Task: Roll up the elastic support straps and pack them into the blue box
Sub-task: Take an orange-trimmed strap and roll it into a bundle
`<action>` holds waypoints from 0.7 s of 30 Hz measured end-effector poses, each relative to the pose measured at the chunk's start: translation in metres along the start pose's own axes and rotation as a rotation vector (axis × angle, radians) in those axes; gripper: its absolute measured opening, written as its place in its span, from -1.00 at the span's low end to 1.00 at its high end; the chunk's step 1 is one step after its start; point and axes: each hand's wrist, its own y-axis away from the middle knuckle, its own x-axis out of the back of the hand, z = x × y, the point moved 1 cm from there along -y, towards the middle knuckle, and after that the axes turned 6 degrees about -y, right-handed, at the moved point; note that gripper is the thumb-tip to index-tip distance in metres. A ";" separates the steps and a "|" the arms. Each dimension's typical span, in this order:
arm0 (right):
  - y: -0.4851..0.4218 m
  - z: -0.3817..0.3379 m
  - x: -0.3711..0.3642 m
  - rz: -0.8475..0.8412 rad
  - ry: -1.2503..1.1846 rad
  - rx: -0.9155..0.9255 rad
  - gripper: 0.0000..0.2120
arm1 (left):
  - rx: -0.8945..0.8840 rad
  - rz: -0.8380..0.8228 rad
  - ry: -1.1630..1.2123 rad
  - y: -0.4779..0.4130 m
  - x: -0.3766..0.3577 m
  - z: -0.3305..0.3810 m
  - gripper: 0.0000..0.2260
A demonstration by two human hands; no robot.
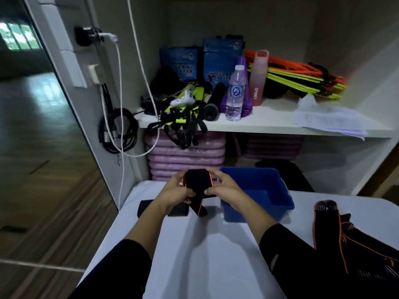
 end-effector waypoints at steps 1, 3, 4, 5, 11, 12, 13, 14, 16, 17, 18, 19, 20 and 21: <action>-0.004 -0.007 0.000 0.007 -0.009 0.022 -0.29 | -0.020 0.011 0.001 -0.004 0.003 0.005 -0.31; -0.008 -0.016 0.002 0.013 -0.024 0.063 -0.28 | -0.058 0.026 0.021 -0.008 0.006 0.010 -0.30; -0.009 -0.016 0.003 0.011 -0.020 0.077 -0.28 | -0.073 0.034 0.029 -0.009 0.005 0.008 -0.30; -0.008 -0.014 0.004 0.012 -0.010 0.084 -0.27 | -0.081 0.038 0.029 -0.010 0.005 0.003 -0.29; 0.018 0.063 -0.002 -0.006 0.040 -0.023 -0.28 | 0.012 -0.010 -0.041 0.014 -0.022 -0.063 -0.27; 0.027 0.081 -0.005 -0.014 0.037 -0.059 -0.29 | 0.045 -0.029 -0.046 0.022 -0.030 -0.078 -0.27; 0.039 0.100 -0.008 -0.022 0.027 -0.090 -0.29 | 0.094 -0.054 -0.051 0.030 -0.037 -0.095 -0.27; 0.049 0.120 -0.012 -0.025 0.024 -0.122 -0.27 | 0.140 -0.085 -0.063 0.038 -0.045 -0.111 -0.28; 0.069 0.163 -0.020 -0.019 0.013 -0.163 -0.24 | 0.210 -0.122 -0.098 0.055 -0.058 -0.142 -0.27; 0.080 0.181 -0.024 -0.026 0.002 -0.173 -0.25 | 0.231 -0.141 -0.099 0.065 -0.065 -0.153 -0.27; 0.089 0.197 -0.027 -0.029 0.014 -0.194 -0.27 | 0.242 -0.152 -0.108 0.073 -0.071 -0.164 -0.28; 0.098 0.209 -0.031 -0.044 0.047 -0.210 -0.27 | 0.255 -0.153 -0.105 0.080 -0.077 -0.173 -0.33; 0.105 0.218 -0.033 -0.055 0.091 -0.217 -0.27 | 0.253 -0.163 -0.103 0.087 -0.082 -0.179 -0.40; 0.110 0.226 -0.036 -0.066 0.137 -0.209 -0.27 | 0.256 -0.163 -0.118 0.091 -0.086 -0.188 -0.46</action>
